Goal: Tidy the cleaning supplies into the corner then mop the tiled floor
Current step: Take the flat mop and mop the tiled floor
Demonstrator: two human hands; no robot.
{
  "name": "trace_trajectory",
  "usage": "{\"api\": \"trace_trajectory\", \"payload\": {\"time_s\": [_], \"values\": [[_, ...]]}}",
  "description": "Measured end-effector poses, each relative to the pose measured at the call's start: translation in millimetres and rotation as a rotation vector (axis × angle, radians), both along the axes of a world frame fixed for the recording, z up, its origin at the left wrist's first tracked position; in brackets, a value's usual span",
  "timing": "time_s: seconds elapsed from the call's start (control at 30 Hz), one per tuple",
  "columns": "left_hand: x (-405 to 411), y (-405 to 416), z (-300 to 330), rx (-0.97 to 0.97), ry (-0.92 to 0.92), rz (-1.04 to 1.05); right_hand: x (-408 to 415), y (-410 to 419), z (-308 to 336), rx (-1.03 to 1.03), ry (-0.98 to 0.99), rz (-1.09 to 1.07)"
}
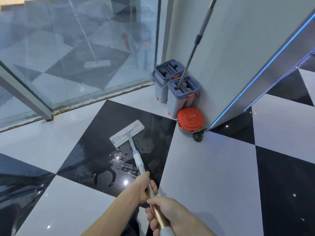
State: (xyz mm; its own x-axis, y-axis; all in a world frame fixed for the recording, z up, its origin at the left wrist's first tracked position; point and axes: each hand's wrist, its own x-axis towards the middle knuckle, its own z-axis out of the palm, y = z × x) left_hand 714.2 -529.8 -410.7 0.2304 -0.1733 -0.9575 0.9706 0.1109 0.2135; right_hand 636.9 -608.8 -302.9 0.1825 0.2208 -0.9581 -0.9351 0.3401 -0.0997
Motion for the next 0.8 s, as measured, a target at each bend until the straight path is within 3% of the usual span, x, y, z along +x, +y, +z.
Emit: {"api": "trace_trajectory", "payload": {"time_s": [0.27,0.43,0.47,0.6,0.8], "values": [[16.7,-9.3,-28.9,0.103,-0.090,-0.089,0.7,-1.5,-35.2,-0.048,0.010,0.008],[102.6,0.3,-70.1,0.182,-0.119,-0.153,51.4,-5.1,-47.1,0.132,-0.025,-0.096],[121.4,-0.9,-76.5,0.187,-0.118,-0.173,62.9,-7.4,-51.2,0.148,-0.056,-0.021],[194.3,-17.5,-89.6,0.169,-0.135,-0.196,116.0,-18.9,-69.0,0.151,-0.067,-0.157],[297.5,-20.9,-92.9,0.167,-0.151,-0.212,180.4,-32.5,-55.8,0.205,-0.143,-0.118]]}}
